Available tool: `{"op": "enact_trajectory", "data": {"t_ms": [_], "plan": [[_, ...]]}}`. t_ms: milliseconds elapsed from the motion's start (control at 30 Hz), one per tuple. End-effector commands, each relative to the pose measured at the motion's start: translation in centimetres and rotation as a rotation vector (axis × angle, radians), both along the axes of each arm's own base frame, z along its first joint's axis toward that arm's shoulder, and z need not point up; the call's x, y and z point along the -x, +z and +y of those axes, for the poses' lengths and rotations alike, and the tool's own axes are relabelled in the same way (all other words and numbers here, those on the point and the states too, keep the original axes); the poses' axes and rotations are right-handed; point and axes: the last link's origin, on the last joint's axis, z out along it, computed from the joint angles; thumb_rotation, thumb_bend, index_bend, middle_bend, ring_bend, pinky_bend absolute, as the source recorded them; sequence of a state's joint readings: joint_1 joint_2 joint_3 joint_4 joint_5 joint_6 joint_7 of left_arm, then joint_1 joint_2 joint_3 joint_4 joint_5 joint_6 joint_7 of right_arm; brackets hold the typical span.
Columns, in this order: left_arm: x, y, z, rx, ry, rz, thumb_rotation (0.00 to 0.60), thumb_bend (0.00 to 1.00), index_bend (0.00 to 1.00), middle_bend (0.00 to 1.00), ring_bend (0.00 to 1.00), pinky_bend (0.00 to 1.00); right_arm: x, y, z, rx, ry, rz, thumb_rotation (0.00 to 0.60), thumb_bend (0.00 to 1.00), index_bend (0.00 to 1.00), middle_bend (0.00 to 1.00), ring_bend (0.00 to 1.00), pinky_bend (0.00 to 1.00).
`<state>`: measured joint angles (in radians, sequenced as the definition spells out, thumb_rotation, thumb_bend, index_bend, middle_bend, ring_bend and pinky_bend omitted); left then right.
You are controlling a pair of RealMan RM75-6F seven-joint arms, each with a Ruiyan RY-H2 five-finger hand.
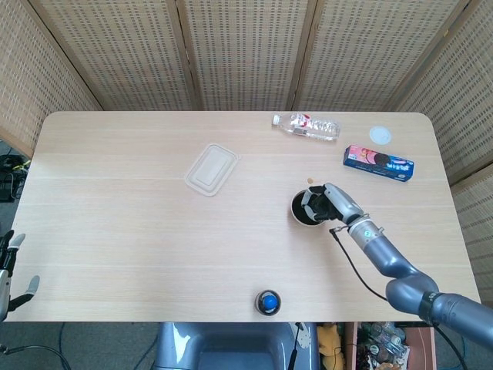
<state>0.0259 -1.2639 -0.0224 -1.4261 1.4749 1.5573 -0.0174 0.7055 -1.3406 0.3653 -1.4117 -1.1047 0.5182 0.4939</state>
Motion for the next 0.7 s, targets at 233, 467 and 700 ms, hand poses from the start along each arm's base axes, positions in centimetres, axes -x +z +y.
{"op": "enact_trajectory", "data": {"t_ms": [233,467,700], "plan": [[0.2,0.0,-0.1,0.001,0.011,0.002,0.600,0.37,0.02,0.00,0.00,0.00,-0.8,-2.0,-2.1,-0.020,-0.050,-0.061,0.600,0.76,0.68,0.98,0.96,0.98],[0.3,0.0,-0.2,0.001,0.019,0.005,0.600,0.37,0.02,0.00,0.00,0.00,-0.1,-3.9,-3.1,-0.027,-0.090,-0.045,0.600,0.76,0.68,0.98,0.96,0.98],[0.2,-0.1,-0.3,0.004,0.022,0.006,0.600,0.37,0.02,0.00,0.00,0.00,1.0,-4.7,-3.7,-0.023,-0.119,-0.014,0.600,0.76,0.69,0.98,0.96,0.98]]}}
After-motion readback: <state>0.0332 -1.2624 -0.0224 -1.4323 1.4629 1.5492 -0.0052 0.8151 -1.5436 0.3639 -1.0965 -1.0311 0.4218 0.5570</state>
